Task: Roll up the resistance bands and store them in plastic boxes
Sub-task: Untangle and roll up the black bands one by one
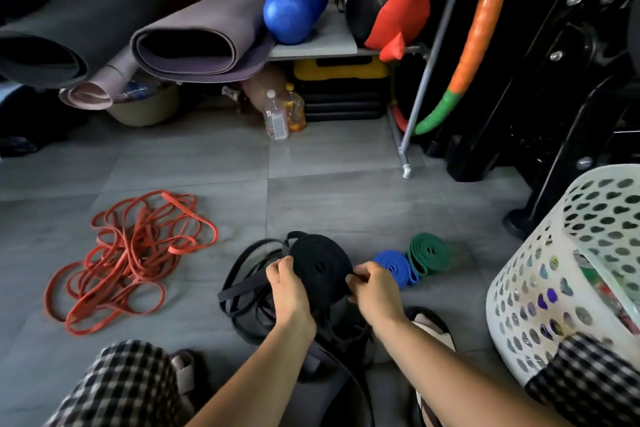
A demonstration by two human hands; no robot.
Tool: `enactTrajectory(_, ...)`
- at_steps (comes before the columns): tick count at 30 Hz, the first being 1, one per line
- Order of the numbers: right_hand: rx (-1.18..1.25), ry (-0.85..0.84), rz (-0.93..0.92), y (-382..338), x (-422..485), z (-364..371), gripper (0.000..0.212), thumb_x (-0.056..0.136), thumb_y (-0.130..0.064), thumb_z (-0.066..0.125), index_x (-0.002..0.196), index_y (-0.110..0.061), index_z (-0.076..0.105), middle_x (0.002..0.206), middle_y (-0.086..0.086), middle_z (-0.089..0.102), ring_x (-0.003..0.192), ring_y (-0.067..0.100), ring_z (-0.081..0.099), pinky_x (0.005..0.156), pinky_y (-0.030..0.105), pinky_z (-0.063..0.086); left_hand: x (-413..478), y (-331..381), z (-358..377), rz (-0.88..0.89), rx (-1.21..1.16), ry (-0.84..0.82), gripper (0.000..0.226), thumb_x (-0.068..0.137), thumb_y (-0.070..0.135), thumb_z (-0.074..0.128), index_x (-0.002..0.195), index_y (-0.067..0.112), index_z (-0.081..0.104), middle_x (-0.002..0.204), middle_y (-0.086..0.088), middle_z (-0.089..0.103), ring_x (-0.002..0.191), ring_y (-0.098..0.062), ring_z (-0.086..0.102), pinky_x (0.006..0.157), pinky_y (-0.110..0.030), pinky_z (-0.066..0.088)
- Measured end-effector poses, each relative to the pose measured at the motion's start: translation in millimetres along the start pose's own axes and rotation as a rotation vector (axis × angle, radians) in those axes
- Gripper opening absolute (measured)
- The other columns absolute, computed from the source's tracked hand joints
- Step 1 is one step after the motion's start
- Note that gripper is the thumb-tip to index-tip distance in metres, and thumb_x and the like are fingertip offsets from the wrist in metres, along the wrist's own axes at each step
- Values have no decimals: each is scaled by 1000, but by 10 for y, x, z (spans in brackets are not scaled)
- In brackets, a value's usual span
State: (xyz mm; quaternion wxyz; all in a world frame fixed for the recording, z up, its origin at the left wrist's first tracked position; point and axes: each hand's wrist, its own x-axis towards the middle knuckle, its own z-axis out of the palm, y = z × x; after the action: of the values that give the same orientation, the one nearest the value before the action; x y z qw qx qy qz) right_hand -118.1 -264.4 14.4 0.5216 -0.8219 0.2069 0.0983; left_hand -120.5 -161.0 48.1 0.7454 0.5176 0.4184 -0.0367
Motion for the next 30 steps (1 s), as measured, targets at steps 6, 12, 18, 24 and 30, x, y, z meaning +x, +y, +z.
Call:
enactTrajectory(6, -37, 67, 38, 202, 674, 220, 22, 86, -11, 60, 106, -4, 65, 105, 13, 66, 97, 29, 61, 84, 33, 47, 732, -191, 302, -4, 118, -15, 16, 97, 35, 40, 105, 23, 49, 116, -9, 56, 107, -29, 54, 98, -49, 44)
enactTrajectory(12, -3, 94, 134, 669, 1563, 405, 20, 86, -9, 53, 99, 3, 65, 96, 24, 65, 89, 35, 61, 81, 45, 50, 1682, -510, 865, -45, 241, -71, 24, 97, 30, 44, 116, 18, 54, 118, -9, 59, 110, -31, 55, 86, -41, 45)
enactTrajectory(18, -250, 130, 99, 1117, 2270, 623, 44, 84, 0, 44, 50, -20, 24, 55, 3, 31, 71, 21, 31, 47, 29, 13, 2564, -884, 1334, -99, 332, -87, 30, 97, 31, 44, 122, 19, 54, 121, -5, 57, 115, -31, 52, 99, -46, 42)
enactTrajectory(24, -467, 84, 18, 1382, 2535, 715, 21, 71, -11, 21, 52, -14, 31, 55, 4, 40, 67, 28, 42, 70, 33, 22, 2972, -1218, 1520, -129, 366, -109, 31, 97, 29, 45, 123, 17, 56, 129, -8, 56, 121, -30, 50, 104, -44, 40)
enactTrajectory(30, -487, 50, 169, 1460, 2541, 773, 23, 90, -7, 42, 107, -1, 56, 113, 16, 55, 97, 26, 42, 62, 24, 15, 3067, -1335, 1583, -40, 437, -146, 32, 99, 22, 41, 129, 15, 48, 118, -2, 52, 109, -20, 50, 87, -29, 41)
